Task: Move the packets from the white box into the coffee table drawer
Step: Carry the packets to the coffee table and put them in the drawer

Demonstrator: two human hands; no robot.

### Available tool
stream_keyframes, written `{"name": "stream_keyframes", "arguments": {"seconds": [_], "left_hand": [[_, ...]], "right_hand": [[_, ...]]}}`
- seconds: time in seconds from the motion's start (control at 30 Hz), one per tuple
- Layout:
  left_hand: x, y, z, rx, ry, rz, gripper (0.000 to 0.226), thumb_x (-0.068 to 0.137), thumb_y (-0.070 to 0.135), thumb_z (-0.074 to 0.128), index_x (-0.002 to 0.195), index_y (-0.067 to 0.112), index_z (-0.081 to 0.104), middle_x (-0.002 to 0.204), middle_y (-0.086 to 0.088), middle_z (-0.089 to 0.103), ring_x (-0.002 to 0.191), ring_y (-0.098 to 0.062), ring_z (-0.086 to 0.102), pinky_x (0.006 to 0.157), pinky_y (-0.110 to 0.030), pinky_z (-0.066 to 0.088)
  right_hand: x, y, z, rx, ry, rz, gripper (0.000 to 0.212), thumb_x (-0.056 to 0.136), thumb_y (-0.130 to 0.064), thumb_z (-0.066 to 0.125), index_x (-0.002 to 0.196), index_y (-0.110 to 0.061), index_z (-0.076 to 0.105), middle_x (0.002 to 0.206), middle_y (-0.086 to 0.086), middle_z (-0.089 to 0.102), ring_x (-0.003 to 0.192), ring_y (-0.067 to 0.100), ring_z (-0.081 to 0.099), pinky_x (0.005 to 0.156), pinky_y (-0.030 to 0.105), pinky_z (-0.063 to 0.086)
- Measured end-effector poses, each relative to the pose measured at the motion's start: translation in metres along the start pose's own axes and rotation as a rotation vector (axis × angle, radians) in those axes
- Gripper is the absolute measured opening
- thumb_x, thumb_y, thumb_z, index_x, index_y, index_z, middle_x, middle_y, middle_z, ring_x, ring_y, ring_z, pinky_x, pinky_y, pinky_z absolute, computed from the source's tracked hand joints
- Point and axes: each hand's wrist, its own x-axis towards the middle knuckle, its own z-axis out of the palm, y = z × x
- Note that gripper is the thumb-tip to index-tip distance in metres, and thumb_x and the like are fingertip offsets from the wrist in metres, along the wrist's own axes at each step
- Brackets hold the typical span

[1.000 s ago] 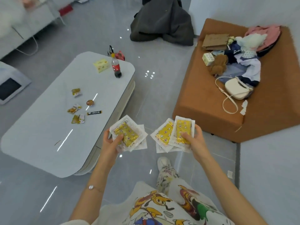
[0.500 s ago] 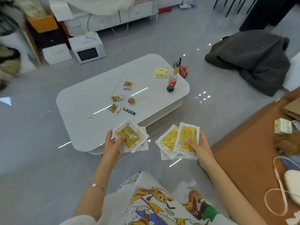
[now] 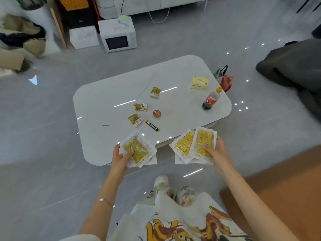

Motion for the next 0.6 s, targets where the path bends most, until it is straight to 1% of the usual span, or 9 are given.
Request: {"name": "stream_keyframes", "arguments": {"seconds": [0.13, 0.23, 0.3, 0.4, 0.5, 0.53, 0.6], "left_hand": [[0.066, -0.011, 0.006, 0.021, 0.071, -0.038, 0.041, 0.091, 0.007, 0.061, 0.127, 0.015, 0.042, 0.106, -0.008, 0.069, 0.097, -0.029, 0.068, 0.085, -0.045, 0.054], [0.127, -0.042, 0.015, 0.003, 0.149, -0.115, 0.037, 0.092, 0.007, 0.06, 0.122, 0.019, 0.044, 0.105, -0.005, 0.067, 0.094, -0.023, 0.068, 0.084, -0.04, 0.053], [0.17, -0.074, 0.021, -0.015, 0.196, -0.155, 0.035, 0.092, 0.007, 0.059, 0.121, 0.019, 0.045, 0.11, -0.007, 0.065, 0.095, -0.022, 0.066, 0.085, -0.038, 0.053], [0.233, -0.13, 0.028, -0.017, 0.247, -0.183, 0.035, 0.092, 0.008, 0.06, 0.123, 0.016, 0.047, 0.116, -0.011, 0.063, 0.103, -0.027, 0.064, 0.089, -0.042, 0.052], [0.285, -0.181, 0.033, -0.035, 0.309, -0.182, 0.031, 0.092, 0.008, 0.059, 0.118, 0.02, 0.048, 0.109, -0.005, 0.064, 0.101, -0.025, 0.063, 0.091, -0.042, 0.051], [0.299, -0.196, 0.034, -0.037, 0.338, -0.174, 0.03, 0.092, 0.008, 0.059, 0.117, 0.022, 0.048, 0.107, -0.003, 0.064, 0.101, -0.024, 0.063, 0.09, -0.04, 0.051], [0.32, -0.217, 0.034, -0.052, 0.394, -0.134, 0.029, 0.092, 0.007, 0.058, 0.113, 0.024, 0.049, 0.107, -0.001, 0.064, 0.1, -0.021, 0.063, 0.086, -0.036, 0.051]], "right_hand": [[0.083, 0.007, 0.02, -0.049, 0.016, 0.025, 0.053, 0.084, -0.005, 0.069, 0.125, -0.026, 0.043, 0.113, -0.002, 0.061, 0.1, 0.017, 0.063, 0.083, 0.035, 0.053], [0.16, 0.034, 0.035, -0.107, 0.017, 0.075, 0.056, 0.084, -0.007, 0.071, 0.129, -0.022, 0.042, 0.119, 0.002, 0.061, 0.108, 0.023, 0.062, 0.091, 0.042, 0.052], [0.215, 0.061, 0.043, -0.127, 0.027, 0.091, 0.06, 0.083, -0.007, 0.071, 0.134, -0.018, 0.04, 0.125, 0.006, 0.059, 0.114, 0.026, 0.06, 0.093, 0.043, 0.051], [0.293, 0.105, 0.056, -0.114, 0.037, 0.114, 0.063, 0.085, -0.003, 0.068, 0.137, -0.016, 0.036, 0.122, 0.003, 0.056, 0.114, 0.023, 0.058, 0.086, 0.034, 0.052], [0.359, 0.146, 0.071, -0.076, 0.054, 0.12, 0.063, 0.085, 0.0, 0.067, 0.137, -0.016, 0.036, 0.121, 0.003, 0.055, 0.108, 0.021, 0.058, 0.071, 0.022, 0.055], [0.378, 0.159, 0.074, -0.074, 0.051, 0.114, 0.062, 0.085, 0.001, 0.067, 0.136, -0.017, 0.037, 0.12, 0.003, 0.056, 0.107, 0.02, 0.059, 0.068, 0.021, 0.055], [0.408, 0.181, 0.079, -0.078, 0.031, 0.112, 0.06, 0.084, 0.0, 0.068, 0.133, -0.021, 0.039, 0.115, -0.001, 0.058, 0.106, 0.019, 0.06, 0.073, 0.025, 0.054]]}}
